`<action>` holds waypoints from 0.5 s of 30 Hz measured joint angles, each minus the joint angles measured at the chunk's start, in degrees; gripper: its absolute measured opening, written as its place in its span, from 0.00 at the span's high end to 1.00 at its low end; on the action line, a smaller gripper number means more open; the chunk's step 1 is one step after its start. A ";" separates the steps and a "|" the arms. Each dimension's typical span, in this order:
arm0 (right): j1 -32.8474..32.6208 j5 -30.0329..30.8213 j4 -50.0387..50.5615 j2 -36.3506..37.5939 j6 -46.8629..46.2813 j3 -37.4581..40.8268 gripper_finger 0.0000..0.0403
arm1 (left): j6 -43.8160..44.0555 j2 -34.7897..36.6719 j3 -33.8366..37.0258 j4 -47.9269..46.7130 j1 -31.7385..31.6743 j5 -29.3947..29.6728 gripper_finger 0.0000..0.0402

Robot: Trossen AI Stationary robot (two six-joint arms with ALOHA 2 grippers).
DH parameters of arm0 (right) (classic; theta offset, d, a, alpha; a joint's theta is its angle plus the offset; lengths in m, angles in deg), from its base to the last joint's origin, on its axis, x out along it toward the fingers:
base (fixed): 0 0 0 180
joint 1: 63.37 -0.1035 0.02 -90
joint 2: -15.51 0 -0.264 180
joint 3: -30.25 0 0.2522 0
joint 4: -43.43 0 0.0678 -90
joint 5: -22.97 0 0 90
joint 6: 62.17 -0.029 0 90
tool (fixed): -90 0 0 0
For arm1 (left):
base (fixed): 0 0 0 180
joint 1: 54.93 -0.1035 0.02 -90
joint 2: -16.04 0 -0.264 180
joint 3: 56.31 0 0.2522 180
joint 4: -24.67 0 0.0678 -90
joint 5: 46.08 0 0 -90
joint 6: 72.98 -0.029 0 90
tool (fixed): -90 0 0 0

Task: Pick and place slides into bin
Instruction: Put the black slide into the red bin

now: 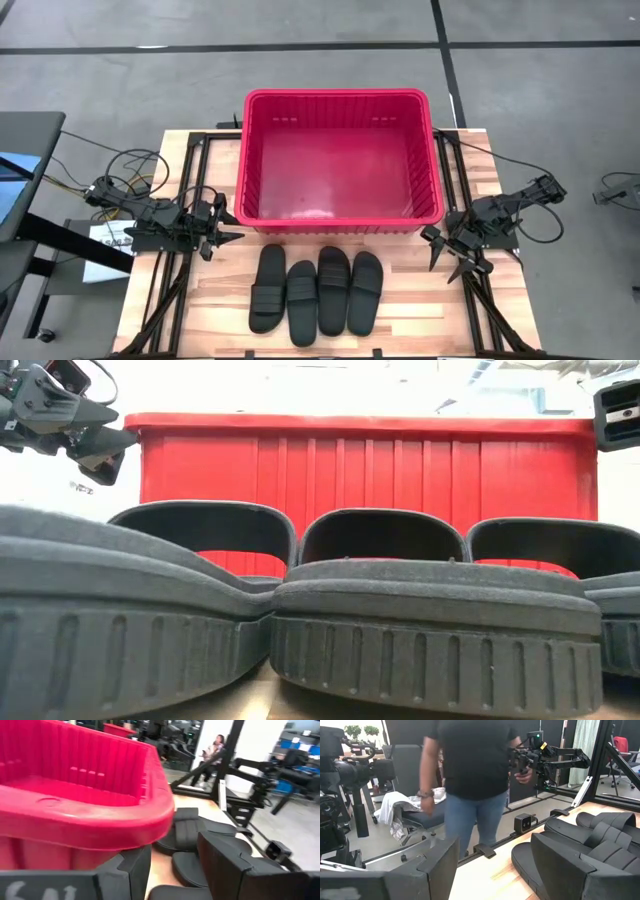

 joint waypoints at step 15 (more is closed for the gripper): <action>0.00 0.00 0.00 0.00 0.00 0.00 0.41 | 20.91 0.04 0.00 0.22 -0.02 -0.07 0.61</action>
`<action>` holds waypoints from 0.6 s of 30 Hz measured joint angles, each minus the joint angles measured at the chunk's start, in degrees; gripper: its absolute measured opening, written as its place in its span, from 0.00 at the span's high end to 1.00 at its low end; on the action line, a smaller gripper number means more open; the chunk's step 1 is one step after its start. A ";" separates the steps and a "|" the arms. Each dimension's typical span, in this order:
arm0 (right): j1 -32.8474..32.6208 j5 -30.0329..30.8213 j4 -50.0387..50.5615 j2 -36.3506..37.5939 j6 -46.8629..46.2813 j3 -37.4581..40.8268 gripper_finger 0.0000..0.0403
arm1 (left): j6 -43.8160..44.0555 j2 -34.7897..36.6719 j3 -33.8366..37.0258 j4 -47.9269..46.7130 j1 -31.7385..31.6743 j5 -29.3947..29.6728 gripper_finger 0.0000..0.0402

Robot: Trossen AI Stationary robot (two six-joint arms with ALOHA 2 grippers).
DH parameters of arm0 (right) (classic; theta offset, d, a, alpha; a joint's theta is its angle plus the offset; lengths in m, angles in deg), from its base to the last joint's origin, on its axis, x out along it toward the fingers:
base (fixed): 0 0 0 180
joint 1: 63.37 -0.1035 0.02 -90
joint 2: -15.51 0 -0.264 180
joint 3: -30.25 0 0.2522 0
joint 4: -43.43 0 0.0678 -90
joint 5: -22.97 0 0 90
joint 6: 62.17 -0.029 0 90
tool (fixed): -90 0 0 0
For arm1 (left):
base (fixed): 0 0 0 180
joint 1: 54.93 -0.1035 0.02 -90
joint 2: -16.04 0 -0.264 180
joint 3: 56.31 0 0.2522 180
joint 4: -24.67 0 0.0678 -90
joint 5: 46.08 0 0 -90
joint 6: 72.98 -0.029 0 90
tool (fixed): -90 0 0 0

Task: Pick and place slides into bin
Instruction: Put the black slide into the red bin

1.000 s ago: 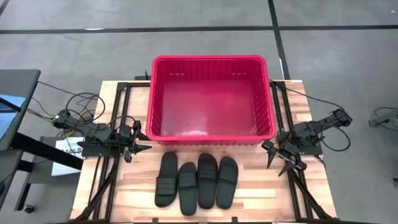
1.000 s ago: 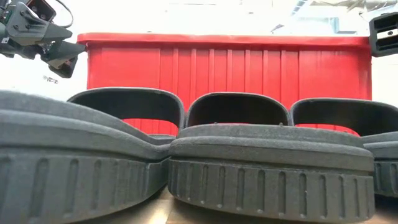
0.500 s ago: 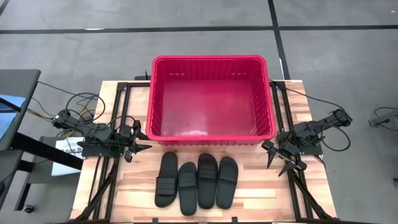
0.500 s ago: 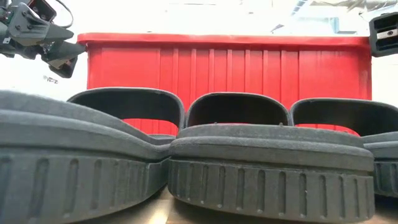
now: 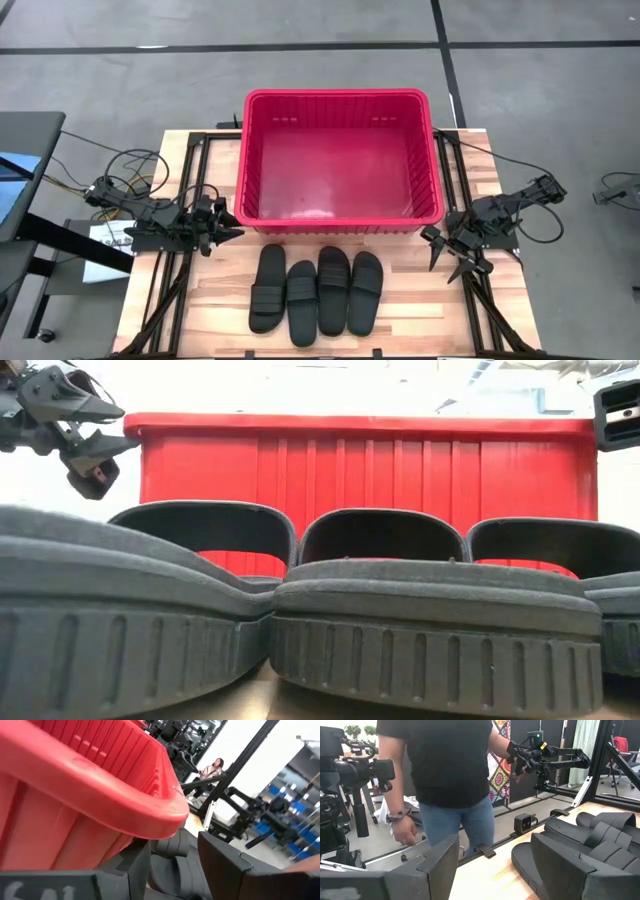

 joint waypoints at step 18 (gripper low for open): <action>0.01 0.00 0.00 0.01 0.00 0.00 0.41 | 25.13 0.00 0.07 -0.33 0.03 -24.06 0.61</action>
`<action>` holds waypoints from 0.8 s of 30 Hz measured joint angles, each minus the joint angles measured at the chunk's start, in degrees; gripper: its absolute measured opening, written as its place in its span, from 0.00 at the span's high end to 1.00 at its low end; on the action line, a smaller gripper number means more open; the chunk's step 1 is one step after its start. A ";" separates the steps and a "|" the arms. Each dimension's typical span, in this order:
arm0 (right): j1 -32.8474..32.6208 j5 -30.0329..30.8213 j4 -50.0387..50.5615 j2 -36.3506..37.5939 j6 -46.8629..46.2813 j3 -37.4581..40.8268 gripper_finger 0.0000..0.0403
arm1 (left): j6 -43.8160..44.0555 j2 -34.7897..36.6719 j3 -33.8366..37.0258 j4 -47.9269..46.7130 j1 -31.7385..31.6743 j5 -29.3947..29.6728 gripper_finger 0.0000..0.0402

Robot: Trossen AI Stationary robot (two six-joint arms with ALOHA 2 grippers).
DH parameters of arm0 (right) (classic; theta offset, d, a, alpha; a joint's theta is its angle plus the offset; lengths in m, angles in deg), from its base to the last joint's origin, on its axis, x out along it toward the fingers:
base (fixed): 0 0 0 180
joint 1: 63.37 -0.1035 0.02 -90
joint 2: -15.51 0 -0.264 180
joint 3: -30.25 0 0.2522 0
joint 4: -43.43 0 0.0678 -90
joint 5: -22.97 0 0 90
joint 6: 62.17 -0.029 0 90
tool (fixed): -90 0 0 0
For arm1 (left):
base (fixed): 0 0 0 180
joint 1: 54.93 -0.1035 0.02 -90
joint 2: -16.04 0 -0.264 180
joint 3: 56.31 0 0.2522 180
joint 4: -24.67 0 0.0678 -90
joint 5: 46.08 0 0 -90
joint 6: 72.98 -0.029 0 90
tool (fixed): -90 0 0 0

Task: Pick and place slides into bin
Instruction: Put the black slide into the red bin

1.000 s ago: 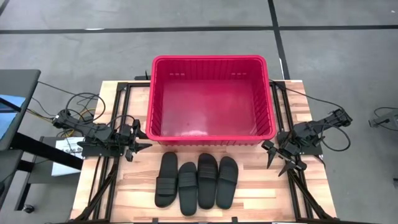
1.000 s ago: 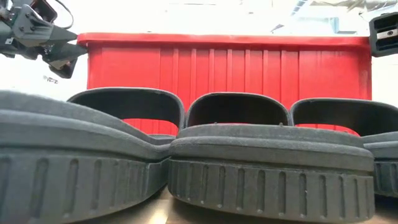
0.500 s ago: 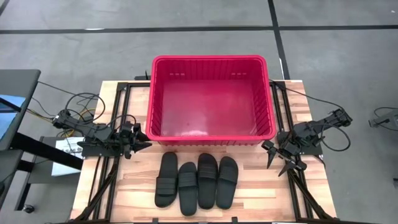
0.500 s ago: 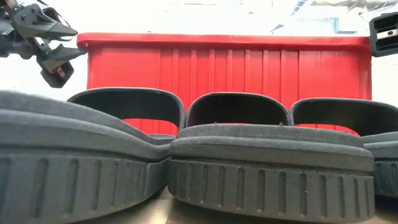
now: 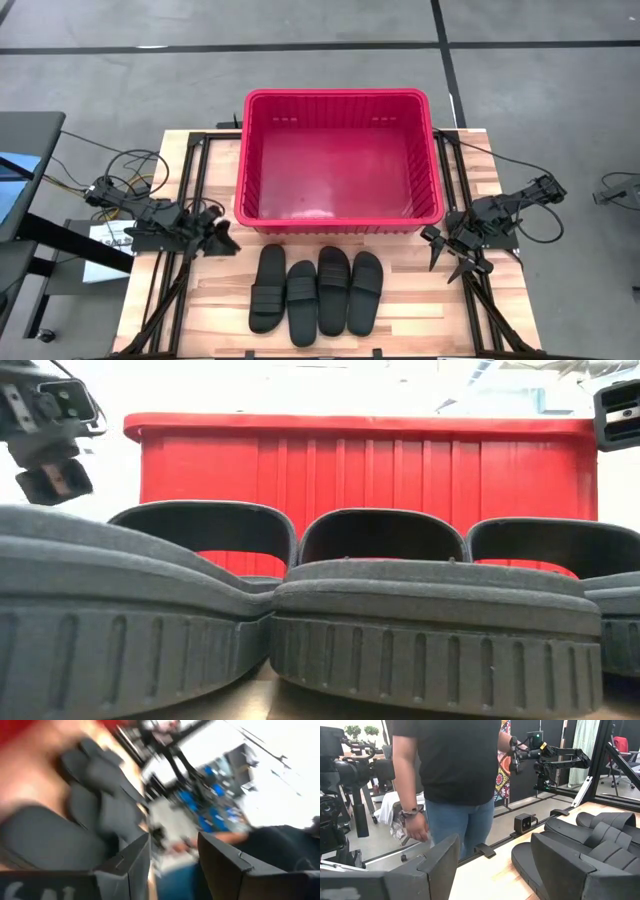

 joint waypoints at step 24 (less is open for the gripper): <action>0.00 0.00 0.01 -0.01 0.00 0.00 0.41 | -16.51 -16.97 -7.62 31.09 17.80 16.51 0.61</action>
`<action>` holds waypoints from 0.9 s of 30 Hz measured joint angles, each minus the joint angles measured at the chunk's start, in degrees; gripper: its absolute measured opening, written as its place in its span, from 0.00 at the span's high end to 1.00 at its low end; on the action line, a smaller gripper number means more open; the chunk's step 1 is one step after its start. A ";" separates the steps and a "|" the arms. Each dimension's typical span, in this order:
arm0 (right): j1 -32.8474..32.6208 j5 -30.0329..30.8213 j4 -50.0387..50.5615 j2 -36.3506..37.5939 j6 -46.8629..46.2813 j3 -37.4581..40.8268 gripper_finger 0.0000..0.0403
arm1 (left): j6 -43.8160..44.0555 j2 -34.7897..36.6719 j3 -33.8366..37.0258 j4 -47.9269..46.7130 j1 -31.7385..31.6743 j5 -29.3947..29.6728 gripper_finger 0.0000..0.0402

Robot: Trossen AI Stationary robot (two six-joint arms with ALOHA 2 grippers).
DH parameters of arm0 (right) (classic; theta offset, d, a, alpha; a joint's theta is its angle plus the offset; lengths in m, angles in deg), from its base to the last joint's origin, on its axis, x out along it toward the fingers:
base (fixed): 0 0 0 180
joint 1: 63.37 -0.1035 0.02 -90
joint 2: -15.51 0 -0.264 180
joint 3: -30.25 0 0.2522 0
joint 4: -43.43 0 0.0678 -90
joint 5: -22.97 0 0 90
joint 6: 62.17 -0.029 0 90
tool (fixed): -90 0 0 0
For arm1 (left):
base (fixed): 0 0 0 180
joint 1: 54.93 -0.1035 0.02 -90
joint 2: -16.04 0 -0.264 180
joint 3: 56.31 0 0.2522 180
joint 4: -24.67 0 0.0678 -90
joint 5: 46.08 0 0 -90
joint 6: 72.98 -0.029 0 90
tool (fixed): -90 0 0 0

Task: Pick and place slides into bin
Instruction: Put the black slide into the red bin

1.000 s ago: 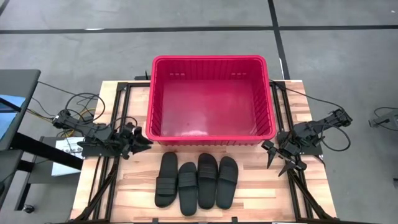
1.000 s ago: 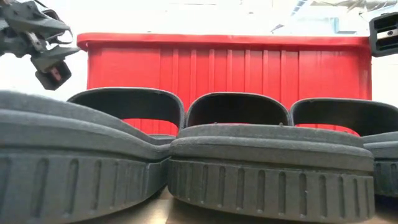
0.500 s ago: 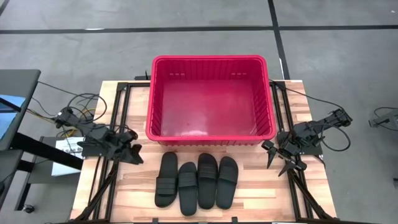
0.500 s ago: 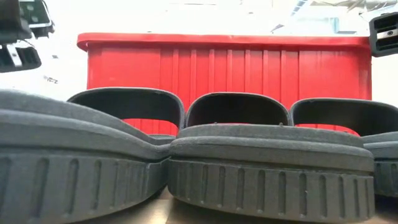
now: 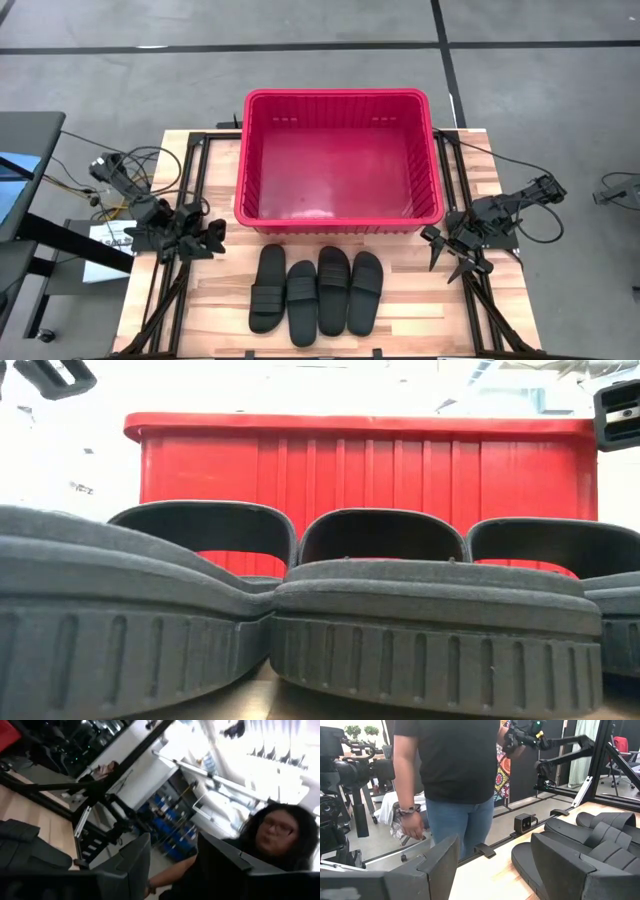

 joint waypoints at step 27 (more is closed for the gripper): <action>0.00 -0.01 -0.01 -0.01 0.00 0.00 0.41 | -2.55 -27.27 -25.62 -44.61 3.51 -0.93 0.61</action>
